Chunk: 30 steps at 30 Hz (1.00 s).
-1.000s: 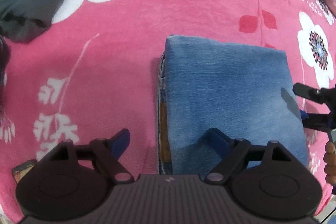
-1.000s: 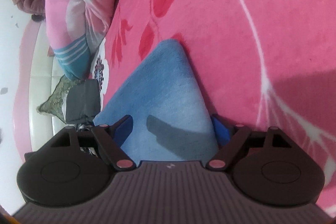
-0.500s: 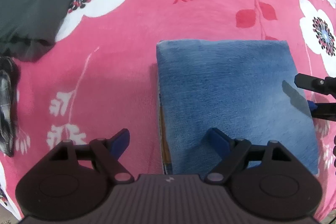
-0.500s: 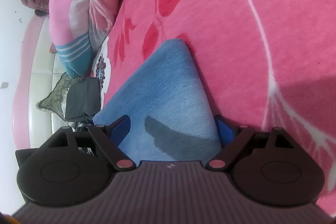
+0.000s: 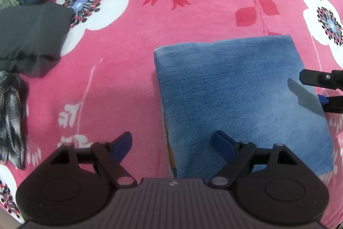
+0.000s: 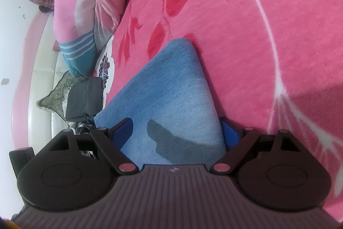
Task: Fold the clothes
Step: 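Grasp the jeans bundle edge with the left gripper while the right gripper grasps beside it, then lift the jeans bundle off the bedspread with both grippers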
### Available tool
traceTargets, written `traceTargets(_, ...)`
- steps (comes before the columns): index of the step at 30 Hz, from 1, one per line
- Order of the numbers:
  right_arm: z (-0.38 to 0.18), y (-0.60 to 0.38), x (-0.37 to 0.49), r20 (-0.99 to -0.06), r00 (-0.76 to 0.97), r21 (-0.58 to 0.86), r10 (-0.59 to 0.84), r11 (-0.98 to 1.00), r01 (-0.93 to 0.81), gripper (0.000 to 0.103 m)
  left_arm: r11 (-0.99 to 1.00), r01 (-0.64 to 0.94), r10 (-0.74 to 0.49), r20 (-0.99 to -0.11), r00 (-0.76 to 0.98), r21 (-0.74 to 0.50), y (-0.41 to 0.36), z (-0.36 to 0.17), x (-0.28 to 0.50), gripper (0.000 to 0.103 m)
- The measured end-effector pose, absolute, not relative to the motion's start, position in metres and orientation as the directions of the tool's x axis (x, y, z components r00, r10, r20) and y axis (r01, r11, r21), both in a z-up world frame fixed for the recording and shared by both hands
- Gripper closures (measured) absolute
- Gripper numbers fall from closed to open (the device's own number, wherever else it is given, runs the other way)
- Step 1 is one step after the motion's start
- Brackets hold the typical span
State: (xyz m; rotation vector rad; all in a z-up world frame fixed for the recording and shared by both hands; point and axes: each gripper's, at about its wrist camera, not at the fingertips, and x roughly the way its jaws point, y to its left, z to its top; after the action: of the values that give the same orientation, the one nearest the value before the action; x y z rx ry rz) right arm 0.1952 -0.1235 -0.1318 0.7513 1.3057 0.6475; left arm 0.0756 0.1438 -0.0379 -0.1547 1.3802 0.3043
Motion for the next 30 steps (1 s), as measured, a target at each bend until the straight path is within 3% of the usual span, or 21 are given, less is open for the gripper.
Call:
traceTargets(19,-0.131,-0.123,0.191,-0.597,0.162,0.792,0.785,0.61,-0.039,0.016,0.964,-0.253,0.14,-0.969,0.202,0.087,0.139,-0.038,0.07,0.016)
traceTargets(21,-0.13,-0.123,0.191,-0.595,0.151,0.793,0.789,0.607,-0.048,0.016,0.961,-0.275,0.074,-0.968,0.239,0.005,0.155,-0.04,0.062,0.016)
traceTargets(27,-0.131,-0.129,0.186,-0.57,0.088,0.814,0.817,0.576,-0.072,0.016,0.84,-0.382,-0.28,-0.91,0.306,-0.386,0.206,-0.07,0.036,0.018)
traceTargets(30,-0.131,-0.131,0.183,-0.561,0.064,0.822,0.825,0.565,-0.078,0.016,0.798,-0.374,-0.358,-0.871,0.336,-0.473,0.216,-0.082,0.031,0.018)
